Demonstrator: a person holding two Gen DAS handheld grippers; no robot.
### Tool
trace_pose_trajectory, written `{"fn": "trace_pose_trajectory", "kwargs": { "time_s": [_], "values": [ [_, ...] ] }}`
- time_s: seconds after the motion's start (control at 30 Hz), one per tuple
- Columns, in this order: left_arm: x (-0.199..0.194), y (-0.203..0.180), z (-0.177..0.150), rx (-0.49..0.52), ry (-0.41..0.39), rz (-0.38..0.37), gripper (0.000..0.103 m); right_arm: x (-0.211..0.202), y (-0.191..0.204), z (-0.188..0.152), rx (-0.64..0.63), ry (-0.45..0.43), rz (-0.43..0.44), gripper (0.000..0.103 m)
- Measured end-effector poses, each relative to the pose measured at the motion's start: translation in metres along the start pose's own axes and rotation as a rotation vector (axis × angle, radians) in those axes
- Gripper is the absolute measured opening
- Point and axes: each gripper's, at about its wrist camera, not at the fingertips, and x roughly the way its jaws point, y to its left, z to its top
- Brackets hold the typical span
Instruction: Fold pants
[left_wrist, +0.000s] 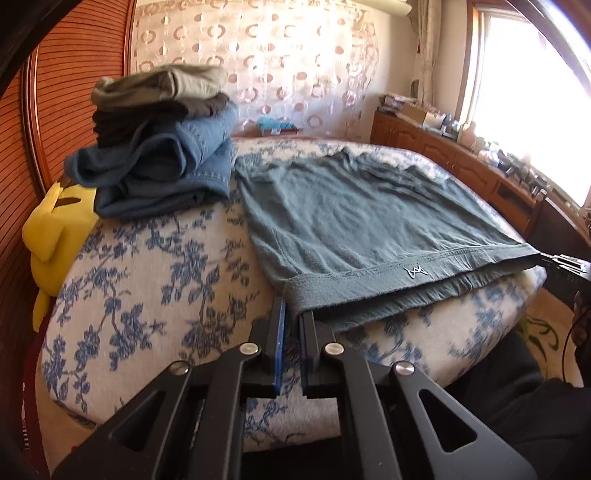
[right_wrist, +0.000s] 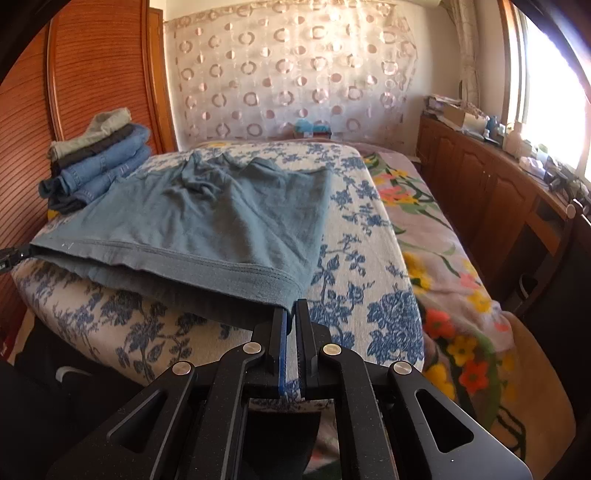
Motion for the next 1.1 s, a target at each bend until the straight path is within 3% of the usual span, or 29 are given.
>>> {"fn": "trace_pose_trajectory", "kwargs": {
  "time_s": [0.2, 0.3, 0.4, 0.47, 0.57, 0.63, 0.83, 0.93, 1.1],
  "values": [
    [-0.001, -0.001, -0.002, -0.007, 0.029, 0.014, 0.011, -0.005, 0.001, -0.004, 0.04, -0.013, 0.024, 0.002],
    [-0.012, -0.009, 0.0, 0.016, 0.003, 0.024, 0.019, -0.015, 0.001, -0.001, 0.037, -0.034, 0.027, 0.005],
    [-0.02, -0.015, 0.004, 0.034, -0.013, 0.027, 0.032, -0.026, 0.003, 0.003, 0.029, -0.053, 0.031, 0.007],
    [-0.023, -0.018, 0.007, 0.047, -0.025, 0.027, 0.045, -0.031, 0.006, 0.006, 0.024, -0.068, 0.036, 0.011],
    [-0.026, -0.023, 0.011, 0.058, -0.031, 0.016, 0.051, -0.035, 0.015, 0.011, 0.006, -0.086, 0.055, 0.017],
    [-0.026, -0.025, 0.013, 0.059, -0.041, 0.017, 0.068, -0.033, 0.02, 0.014, -0.003, -0.091, 0.068, 0.021],
    [-0.014, -0.024, 0.02, 0.038, -0.045, 0.021, 0.07, -0.015, 0.048, 0.024, -0.046, -0.087, 0.136, 0.029],
    [-0.008, -0.022, 0.023, 0.021, -0.048, 0.013, 0.081, -0.005, 0.062, 0.028, -0.071, -0.078, 0.167, 0.032],
    [0.002, -0.021, 0.027, 0.02, -0.05, -0.003, 0.082, 0.016, 0.088, 0.031, -0.127, -0.046, 0.219, 0.033]
  ]
}}
